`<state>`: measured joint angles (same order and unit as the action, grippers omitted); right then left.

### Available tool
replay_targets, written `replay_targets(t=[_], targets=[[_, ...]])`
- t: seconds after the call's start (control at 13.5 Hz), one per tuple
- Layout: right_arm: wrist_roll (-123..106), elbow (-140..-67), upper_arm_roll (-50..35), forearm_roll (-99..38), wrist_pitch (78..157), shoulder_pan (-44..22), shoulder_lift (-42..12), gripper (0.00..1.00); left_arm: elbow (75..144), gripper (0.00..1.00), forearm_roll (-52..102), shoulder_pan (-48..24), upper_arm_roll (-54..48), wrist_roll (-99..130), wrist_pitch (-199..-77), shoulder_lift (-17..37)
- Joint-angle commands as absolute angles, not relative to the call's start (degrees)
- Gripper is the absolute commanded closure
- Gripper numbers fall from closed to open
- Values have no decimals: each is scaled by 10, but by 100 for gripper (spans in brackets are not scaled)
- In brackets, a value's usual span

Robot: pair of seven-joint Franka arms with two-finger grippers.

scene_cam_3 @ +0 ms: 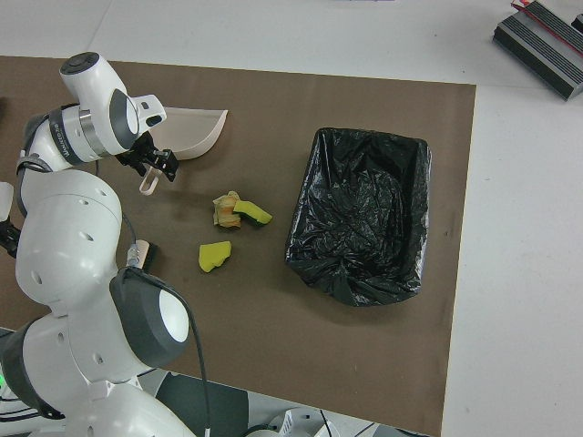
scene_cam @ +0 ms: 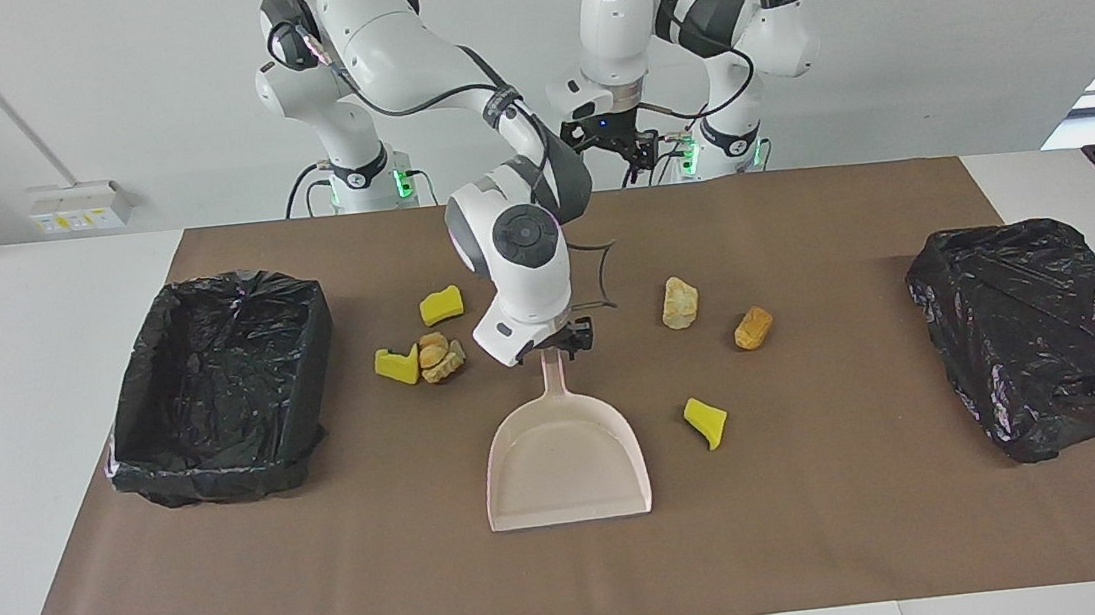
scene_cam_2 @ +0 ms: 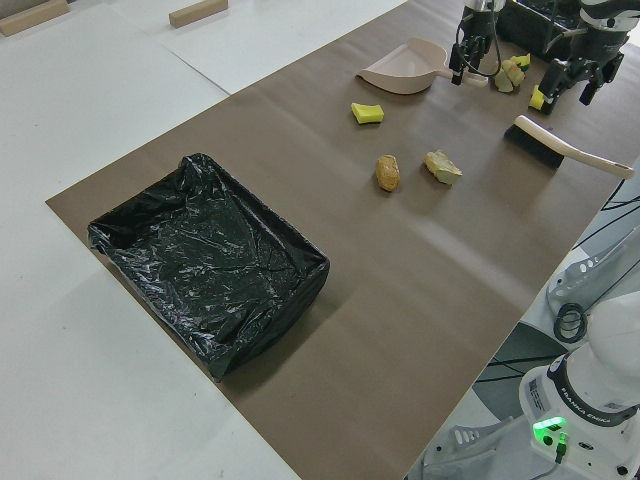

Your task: Sweep and dump trash in bin

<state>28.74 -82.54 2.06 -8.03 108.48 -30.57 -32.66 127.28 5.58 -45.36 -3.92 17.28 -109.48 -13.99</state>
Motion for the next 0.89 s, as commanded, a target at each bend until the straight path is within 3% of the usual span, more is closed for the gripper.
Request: replay_targets(t=[0.0,0.44,0.81], targets=[[277,-846,21,-120,1100,-300,-311,100,1328,0,60,-514,-29,257,-1179,-140],[174,-836,27,-100,1117,-280,-292,100,1337,0,72,-586,-29,387,-1282,-70],[-2,-840,28,-69,1030,-217,-222,100,1338,0,83,-601,-29,397,-1292,-48]])
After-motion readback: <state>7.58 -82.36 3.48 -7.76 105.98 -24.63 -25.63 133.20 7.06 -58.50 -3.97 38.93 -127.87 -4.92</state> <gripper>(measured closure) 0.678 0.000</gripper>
